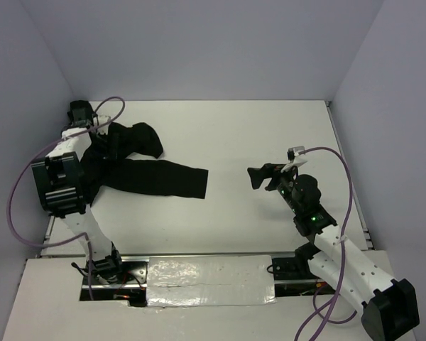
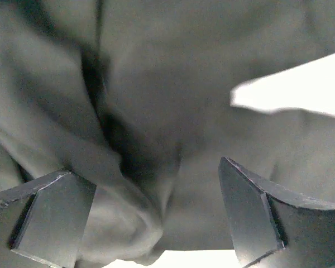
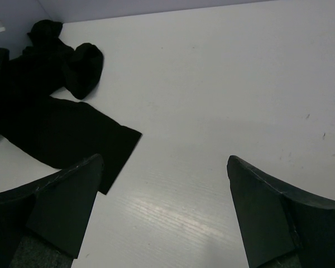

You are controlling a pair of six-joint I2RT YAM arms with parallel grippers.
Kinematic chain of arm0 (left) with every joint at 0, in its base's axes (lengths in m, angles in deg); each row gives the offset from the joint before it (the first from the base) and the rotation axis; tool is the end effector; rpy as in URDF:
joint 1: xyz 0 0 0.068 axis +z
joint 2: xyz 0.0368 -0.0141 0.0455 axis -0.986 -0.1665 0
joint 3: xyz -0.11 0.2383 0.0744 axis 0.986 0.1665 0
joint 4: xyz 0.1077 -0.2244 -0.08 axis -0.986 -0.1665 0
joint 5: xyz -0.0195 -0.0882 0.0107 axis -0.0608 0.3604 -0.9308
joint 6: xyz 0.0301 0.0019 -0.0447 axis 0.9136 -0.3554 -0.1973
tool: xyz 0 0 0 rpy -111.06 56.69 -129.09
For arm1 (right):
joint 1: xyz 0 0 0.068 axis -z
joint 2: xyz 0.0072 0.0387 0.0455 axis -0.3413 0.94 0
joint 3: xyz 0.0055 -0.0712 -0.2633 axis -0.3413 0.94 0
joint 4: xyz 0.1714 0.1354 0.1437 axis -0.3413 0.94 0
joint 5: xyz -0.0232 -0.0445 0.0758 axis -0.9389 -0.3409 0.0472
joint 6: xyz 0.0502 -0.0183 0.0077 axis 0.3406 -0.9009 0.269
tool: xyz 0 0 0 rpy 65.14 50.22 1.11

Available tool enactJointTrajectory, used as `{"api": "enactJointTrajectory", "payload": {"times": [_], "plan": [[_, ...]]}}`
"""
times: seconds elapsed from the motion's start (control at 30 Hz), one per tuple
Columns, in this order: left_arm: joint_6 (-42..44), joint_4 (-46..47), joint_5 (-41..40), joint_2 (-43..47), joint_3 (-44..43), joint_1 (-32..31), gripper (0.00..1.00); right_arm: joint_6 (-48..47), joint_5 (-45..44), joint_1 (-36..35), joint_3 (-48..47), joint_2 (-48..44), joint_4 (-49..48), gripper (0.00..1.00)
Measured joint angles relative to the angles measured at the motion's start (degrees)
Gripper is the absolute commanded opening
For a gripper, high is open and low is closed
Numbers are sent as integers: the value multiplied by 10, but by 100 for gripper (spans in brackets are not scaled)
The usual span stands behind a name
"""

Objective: Fold and stack the long sleeve shirts
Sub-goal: Flatten the shirt out

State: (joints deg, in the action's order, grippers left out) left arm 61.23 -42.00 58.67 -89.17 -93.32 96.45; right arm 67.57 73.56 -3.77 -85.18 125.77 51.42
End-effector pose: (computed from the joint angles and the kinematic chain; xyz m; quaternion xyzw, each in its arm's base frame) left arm 0.3762 0.1073 0.2111 -0.0357 0.9636 0.0519 0.2599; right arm 0.1629 0.0710 0.2481 -0.0355 0.7347 0.2333 0.6360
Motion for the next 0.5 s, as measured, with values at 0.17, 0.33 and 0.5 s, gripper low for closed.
{"api": "enactJointTrajectory", "payload": {"times": [0.17, 0.33, 0.5], "plan": [[-28, 11, -30, -101, -103, -12, 32, 7, 1, -1, 0, 0, 2, 98], [-7, 10, -9, -125, -94, -37, 0, 11, -7, -2, 0, 0, 4, 98], [2, 2, 97, -125, -113, -123, 0, 19, -33, -2, -9, 13, 21, 98]]}}
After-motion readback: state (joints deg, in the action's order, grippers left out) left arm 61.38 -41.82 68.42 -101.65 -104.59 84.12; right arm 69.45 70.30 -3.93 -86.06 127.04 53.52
